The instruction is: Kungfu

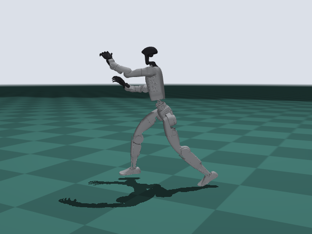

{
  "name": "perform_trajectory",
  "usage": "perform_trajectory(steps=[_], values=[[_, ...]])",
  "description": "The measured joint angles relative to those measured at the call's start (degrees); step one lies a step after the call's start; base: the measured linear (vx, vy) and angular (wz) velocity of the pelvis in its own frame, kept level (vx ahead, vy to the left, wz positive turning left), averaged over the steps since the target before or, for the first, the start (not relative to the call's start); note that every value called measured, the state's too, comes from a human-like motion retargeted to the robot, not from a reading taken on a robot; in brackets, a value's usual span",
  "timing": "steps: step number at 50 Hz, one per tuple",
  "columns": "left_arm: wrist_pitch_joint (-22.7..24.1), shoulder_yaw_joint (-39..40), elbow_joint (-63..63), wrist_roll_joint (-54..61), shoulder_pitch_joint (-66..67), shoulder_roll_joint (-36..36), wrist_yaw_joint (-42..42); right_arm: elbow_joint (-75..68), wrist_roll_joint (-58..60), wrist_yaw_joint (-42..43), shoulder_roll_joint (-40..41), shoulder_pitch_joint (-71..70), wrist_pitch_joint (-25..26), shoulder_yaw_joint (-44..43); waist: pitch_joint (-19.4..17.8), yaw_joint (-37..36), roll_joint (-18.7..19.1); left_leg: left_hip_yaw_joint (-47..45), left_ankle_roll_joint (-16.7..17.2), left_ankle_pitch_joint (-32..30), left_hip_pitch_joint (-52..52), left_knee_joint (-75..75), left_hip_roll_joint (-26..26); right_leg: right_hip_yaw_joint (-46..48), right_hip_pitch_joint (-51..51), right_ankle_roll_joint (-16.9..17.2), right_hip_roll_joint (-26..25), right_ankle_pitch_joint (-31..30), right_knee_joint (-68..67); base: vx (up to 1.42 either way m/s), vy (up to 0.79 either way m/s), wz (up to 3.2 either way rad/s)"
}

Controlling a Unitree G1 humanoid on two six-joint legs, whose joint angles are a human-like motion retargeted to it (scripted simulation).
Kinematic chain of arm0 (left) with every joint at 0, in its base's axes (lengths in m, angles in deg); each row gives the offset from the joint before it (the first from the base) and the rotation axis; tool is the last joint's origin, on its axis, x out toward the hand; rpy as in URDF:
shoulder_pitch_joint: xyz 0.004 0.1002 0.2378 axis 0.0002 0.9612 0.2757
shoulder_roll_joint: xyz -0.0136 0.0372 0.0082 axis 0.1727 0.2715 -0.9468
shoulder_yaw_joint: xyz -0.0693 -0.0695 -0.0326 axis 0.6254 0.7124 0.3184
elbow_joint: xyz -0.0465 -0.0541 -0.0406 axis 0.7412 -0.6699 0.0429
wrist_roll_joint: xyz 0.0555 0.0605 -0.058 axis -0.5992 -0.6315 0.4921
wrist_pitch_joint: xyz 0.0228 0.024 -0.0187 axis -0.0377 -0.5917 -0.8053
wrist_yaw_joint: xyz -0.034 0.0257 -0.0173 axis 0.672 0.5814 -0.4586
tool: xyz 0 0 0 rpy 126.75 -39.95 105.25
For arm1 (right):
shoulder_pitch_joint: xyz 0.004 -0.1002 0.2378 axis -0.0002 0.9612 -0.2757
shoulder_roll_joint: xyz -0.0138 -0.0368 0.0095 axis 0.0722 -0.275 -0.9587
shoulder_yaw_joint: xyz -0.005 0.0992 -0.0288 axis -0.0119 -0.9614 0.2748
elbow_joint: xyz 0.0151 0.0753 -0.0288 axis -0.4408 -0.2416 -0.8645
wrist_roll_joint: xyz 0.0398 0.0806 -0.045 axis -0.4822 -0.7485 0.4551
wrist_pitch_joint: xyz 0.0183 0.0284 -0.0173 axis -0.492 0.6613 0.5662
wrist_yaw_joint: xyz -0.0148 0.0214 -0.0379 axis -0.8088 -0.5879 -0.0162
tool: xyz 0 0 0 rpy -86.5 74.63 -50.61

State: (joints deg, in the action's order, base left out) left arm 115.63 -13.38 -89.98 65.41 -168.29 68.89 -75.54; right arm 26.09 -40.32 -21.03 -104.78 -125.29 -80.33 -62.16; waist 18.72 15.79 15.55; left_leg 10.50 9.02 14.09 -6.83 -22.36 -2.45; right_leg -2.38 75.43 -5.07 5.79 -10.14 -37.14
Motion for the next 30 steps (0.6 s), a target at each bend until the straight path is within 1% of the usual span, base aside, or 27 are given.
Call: perform_trajectory(steps=[1, 2, 3, 4, 5, 6, 7, 8, 9, 10, 11, 13, 15, 17, 20, 23, 28, 30], values=[[-1.5, -0.1, -4.3, -3.4, -2.3, -4.6, 0.9, -17.0, 1.3, 4.0, 0.2, -6.8, 1.9, -2.9, 1.1, -1.4, -1.2, 0.7, 1.5, -0.5, -1.0, -1.8, 0.1, -2.4, 1.7, 1.9, 0.0, 3.6, -4.3, 0.65, -0.74, 1.89], [-3.5, 0.1, -7.5, -6.2, -3.8, -8.4, 1.3, -32.6, -0.3, 5.2, 0.4, -13.0, 5.4, -5.6, 2.3, -2.8, -1.7, 0.4, 3.1, -1.2, -2.0, -2.8, -0.5, -3.6, 3.4, 3.4, -0.2, 7.3, -8.4, 0.46, -0.68, 1.71], [-6.8, 1.0, -8.5, -7.6, -3.9, -10.6, 0.3, -45.3, -7.6, 0.7, 0.5, -18.1, 12.1, -7.7, 3.9, -3.9, -1.1, -1.8, 4.6, -2.4, -2.9, -1.9, -2.3, -2.6, 5.2, 3.8, -0.6, 11.3, -12.1, 0.28, -0.53, 1.91], [-7.0, 0.7, -8.2, -7.9, -4.3, -11.5, -0.4, -53.2, -14.7, -7.0, -0.8, -21.7, 15.7, -8.3, 3.8, -2.8, -1.2, -2.9, 5.4, -3.5, -3.9, -1.8, -2.1, -2.8, 6.5, 4.6, 2.1, 13.2, -14.6, 0.08, -0.33, 2.58], [-5.8, -0.1, -7.2, -7.8, -5.0, -11.8, -1.0, -58.8, -21.9, -16.4, -2.9, -24.4, 17.8, -8.2, 3.0, -0.5, -1.7, -3.4, 6.0, -4.7, -5.0, -2.1, -1.0, -3.7, 7.5, 5.7, 6.3, 13.9, -16.3, -0.05, -0.23, 3.0], [-4.6, -2.0, -5.9, -7.4, -6.3, -10.3, 0.8, -60.1, -26.0, -18.5, -3.7, -25.5, 12.8, -8.3, 1.5, 0.6, -2.1, -5.8, 6.0, -5.9, -5.7, -1.6, -0.6, -4.8, 8.1, 6.7, 7.8, 14.4, -17.5, -0.12, -0.19, 2.75], [-4.0, -3.1, -4.9, -8.1, -7.2, -9.5, 3.4, -60.9, -29.5, -18.9, -4.4, -26.6, 8.0, -8.2, 0.1, 1.8, -2.2, -8.5, 6.0, -7.1, -6.5, -0.9, -0.5, -5.8, 8.4, 7.7, 9.1, 14.9, -18.2, -0.19, -0.11, 2.09], [-4.2, -2.7, -4.5, -11.0, -7.4, -9.9, 7.7, -60.6, -31.9, -15.8, -5.0, -27.6, 3.5, -7.4, -1.4, 3.0, -1.9, -12.0, 6.0, -8.4, -7.1, 0.3, -0.9, -6.6, 8.0, 8.7, 10.1, 15.2, -17.9, -0.22, -0.02, 2.03], [-4.5, -2.2, -4.6, -12.9, -7.2, -10.3, 11.7, -60.1, -32.5, -12.2, -5.2, -28.0, 0.2, -6.9, -2.5, 4.3, -1.0, -15.6, 6.0, -10.0, -7.9, 1.7, -1.8, -6.4, 7.6, 9.0, 11.5, 15.4, -17.4, -0.2, -0.01, 2.03], [-4.8, -1.7, -5.0, -14.4, -6.8, -10.9, 15.5, -59.6, -32.2, -8.4, -5.3, -28.2, -2.4, -6.7, -3.4, 5.7, 0.2, -19.2, 6.0, -11.6, -8.7, 3.2, -2.9, -5.7, 7.2, 9.1, 13.0, 15.6, -16.8, -0.14, -0.13, 2.15], [-4.6, -1.8, -5.7, -13.8, -6.5, -11.5, 16.5, -59.4, -31.8, -7.4, -5.8, -28.4, -2.7, -6.1, -3.8, 7.1, 0.7, -22.9, 6.0, -13.3, -9.4, 5.1, -3.6, -5.3, 7.5, 8.8, 15.0, 15.3, -16.6, -0.15, -0.17, 2.17], [-4.3, -1.9, -7.3, -12.1, -5.8, -13.0, 16.8, -59.3, -31.3, -8.1, -6.5, -29.2, -2.1, -4.9, -4.9, 9.5, 1.8, -29.6, 6.0, -16.1, -10.5, 9.0, -4.9, -4.7, 7.9, 8.4, 17.4, 14.6, -15.8, -0.21, -0.12, 1.82], [-4.0, -2.0, -9.4, -8.9, -5.4, -14.3, 14.0, -58.7, -31.9, -12.4, -7.1, -30.4, 1.0, -3.9, -6.5, 10.0, 3.0, -34.1, 6.0, -17.9, -10.8, 12.5, -6.1, -3.6, 7.5, 8.1, 17.5, 13.2, -14.3, -0.2, -0.08, 0.8], [-4.3, -2.1, -10.8, -6.2, -5.1, -15.2, 11.3, -57.5, -32.6, -15.2, -8.1, -31.2, 2.9, -2.8, -7.6, 10.1, 3.2, -34.7, 6.0, -19.1, -11.1, 15.2, -5.3, -4.0, 7.8, 8.3, 17.3, 12.2, -13.2, -0.16, 0.01, 0.3], [-4.3, -2.1, -12.0, -4.2, -4.8, -15.3, 8.9, -53.7, -33.4, -16.9, -10.1, -31.8, 3.6, -0.8, -9.6, 10.2, 3.4, -34.2, 6.0, -20.6, -12.0, 17.6, -4.4, -4.5, 8.0, 8.6, 16.2, 10.7, -12.3, -0.09, 0.02, 0.12], [-4.3, -2.0, -12.6, -5.9, -4.7, -14.5, 10.0, -48.0, -33.4, -16.5, -12.3, -31.4, 3.4, 1.1, -11.2, 10.7, 3.4, -34.4, 6.0, -21.9, -14.0, 18.8, -4.7, -4.1, 8.9, 8.5, 16.0, 10.1, -12.0, -0.13, -0.05, 0.32], [-3.7, -2.9, -13.5, -7.6, -4.2, -13.6, 11.9, -36.0, -35.0, -17.4, -17.3, -28.8, 3.5, 4.6, -13.3, 10.6, 3.1, -34.4, 6.0, -23.2, -19.0, 19.0, -7.6, -2.0, 10.8, 8.0, 15.7, 10.8, -12.5, -0.15, -0.16, 0.42], [-4.2, -4.1, -12.7, -6.5, -4.0, -12.9, 11.3, -25.4, -40.7, -17.4, -22.7, -24.2, 6.8, 6.7, -15.0, 9.4, 4.3, -34.3, 6.0, -23.2, -23.0, 17.5, -11.1, 1.4, 10.6, 7.6, 15.6, 10.6, -11.4, -0.22, -0.15, 0.47]])
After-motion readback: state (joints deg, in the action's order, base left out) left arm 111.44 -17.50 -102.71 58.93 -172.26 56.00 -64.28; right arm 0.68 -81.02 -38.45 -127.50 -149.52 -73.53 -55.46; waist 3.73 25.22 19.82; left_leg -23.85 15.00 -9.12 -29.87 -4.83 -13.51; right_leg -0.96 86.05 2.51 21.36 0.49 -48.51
